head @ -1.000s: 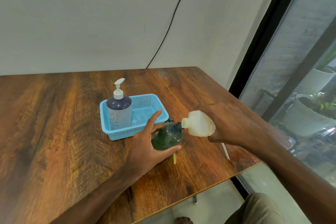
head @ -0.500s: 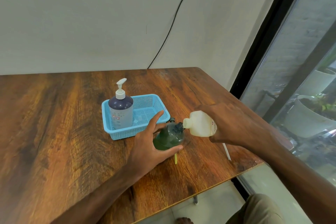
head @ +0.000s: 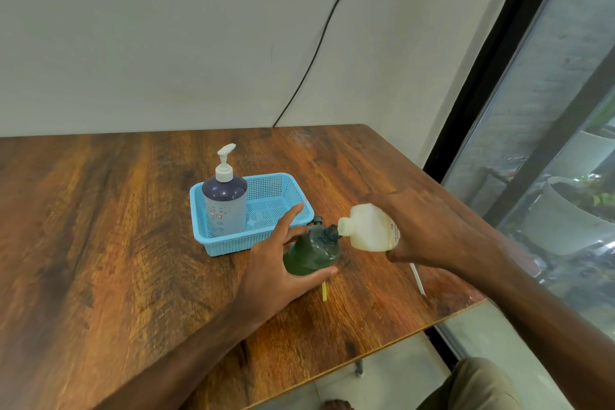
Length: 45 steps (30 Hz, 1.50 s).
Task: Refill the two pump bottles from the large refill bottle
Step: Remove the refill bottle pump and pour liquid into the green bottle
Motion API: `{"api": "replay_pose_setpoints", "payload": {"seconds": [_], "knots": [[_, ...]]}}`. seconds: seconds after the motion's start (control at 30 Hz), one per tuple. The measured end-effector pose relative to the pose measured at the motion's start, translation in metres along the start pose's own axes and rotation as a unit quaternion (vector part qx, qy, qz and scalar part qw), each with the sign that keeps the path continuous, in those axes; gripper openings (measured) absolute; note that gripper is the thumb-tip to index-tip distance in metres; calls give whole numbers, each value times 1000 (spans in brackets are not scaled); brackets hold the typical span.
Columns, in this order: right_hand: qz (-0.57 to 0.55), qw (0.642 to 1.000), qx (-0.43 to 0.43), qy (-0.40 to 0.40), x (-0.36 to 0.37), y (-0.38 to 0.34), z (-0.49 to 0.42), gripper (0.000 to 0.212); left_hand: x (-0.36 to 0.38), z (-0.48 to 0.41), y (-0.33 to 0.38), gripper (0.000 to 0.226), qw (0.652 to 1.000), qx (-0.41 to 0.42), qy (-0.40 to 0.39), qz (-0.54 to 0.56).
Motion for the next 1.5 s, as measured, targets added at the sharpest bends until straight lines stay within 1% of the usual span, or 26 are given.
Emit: {"api": "replay_pose_setpoints", "payload": {"seconds": [0.63, 0.8, 1.13, 1.5], "knots": [[5, 1000, -6, 1, -2, -2, 0, 84, 0, 0, 1, 112, 1000, 0, 1, 2], [0, 1000, -4, 10, -4, -2, 0, 81, -1, 1, 2, 111, 1000, 3, -1, 7], [8, 1000, -2, 2, -2, -1, 0, 85, 0, 0, 0, 110, 1000, 3, -3, -2], [11, 1000, -7, 6, -4, -2, -1, 83, -1, 0, 0, 110, 1000, 5, 3, -3]]}}
Point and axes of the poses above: each hand's wrist, its own z-axis away from the middle knuckle, its own x-axis out of the palm, y = z × x, the point moved 8 cm from there along -z, towards the middle knuckle, and after that the axes turned 11 degrees about y, right-handed, at the moved point
